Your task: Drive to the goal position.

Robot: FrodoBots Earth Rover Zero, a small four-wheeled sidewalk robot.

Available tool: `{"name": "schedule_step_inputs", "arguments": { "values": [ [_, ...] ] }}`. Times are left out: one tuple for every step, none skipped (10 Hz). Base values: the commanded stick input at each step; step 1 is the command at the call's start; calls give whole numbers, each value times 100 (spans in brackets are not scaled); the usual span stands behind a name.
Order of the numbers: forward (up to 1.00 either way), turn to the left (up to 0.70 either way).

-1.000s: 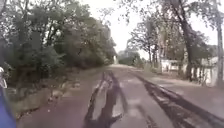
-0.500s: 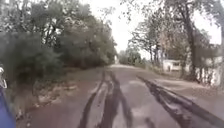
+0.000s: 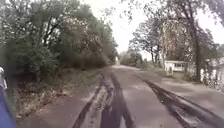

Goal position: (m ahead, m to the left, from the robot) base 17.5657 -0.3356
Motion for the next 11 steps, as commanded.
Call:
{"name": "schedule_step_inputs", "arguments": {
  "values": [
    [70,-1],
    [70,-1],
    [70,-1],
    [70,-25],
    [70,-31],
    [70,-31],
    [70,-6],
    [70,-1],
    [70,-1],
    [70,-1],
    [70,-1]
  ]
}}
